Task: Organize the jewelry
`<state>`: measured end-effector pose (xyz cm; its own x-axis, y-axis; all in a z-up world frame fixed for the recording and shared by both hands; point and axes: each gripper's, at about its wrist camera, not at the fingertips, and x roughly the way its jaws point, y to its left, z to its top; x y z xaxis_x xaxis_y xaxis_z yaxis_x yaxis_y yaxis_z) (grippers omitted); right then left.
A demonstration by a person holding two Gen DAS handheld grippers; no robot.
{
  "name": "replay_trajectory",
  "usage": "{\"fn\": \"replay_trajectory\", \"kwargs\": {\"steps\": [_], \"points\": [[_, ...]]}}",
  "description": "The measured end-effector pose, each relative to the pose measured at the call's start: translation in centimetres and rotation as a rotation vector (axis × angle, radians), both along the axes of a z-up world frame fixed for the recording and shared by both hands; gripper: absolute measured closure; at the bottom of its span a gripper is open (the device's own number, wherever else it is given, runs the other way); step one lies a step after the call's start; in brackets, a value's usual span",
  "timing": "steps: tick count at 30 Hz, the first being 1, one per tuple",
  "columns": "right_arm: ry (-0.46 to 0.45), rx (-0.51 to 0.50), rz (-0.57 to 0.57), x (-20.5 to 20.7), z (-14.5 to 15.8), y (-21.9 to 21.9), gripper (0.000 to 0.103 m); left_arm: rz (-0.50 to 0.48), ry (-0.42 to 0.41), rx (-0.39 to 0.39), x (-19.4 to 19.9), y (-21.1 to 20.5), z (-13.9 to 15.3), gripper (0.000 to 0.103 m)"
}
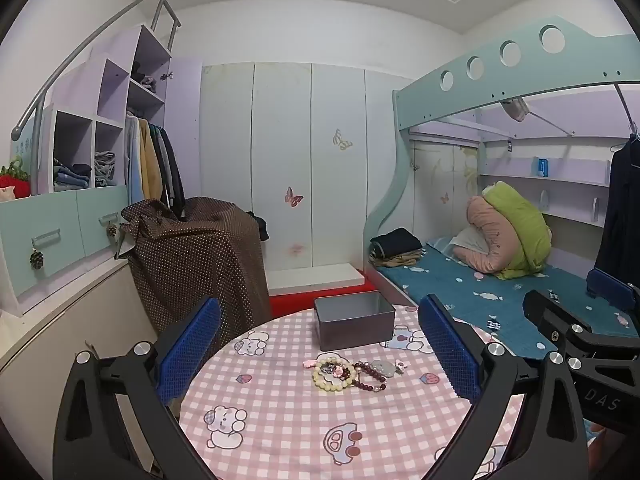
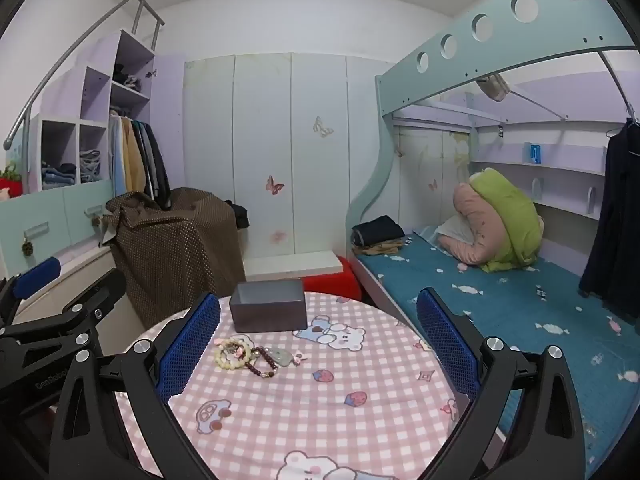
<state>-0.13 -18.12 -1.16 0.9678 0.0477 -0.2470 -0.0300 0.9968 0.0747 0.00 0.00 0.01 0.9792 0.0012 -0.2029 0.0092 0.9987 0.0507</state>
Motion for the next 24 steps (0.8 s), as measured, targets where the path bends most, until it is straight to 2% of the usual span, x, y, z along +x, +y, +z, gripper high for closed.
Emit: {"fn": "replay_trajectory", "kwargs": {"steps": [24], "points": [[-0.003, -0.004, 0.0, -0.26, -0.03, -0.28, 0.007, -0.003, 0.005, -0.005, -0.13, 0.0, -0.41, 0.007]]}}
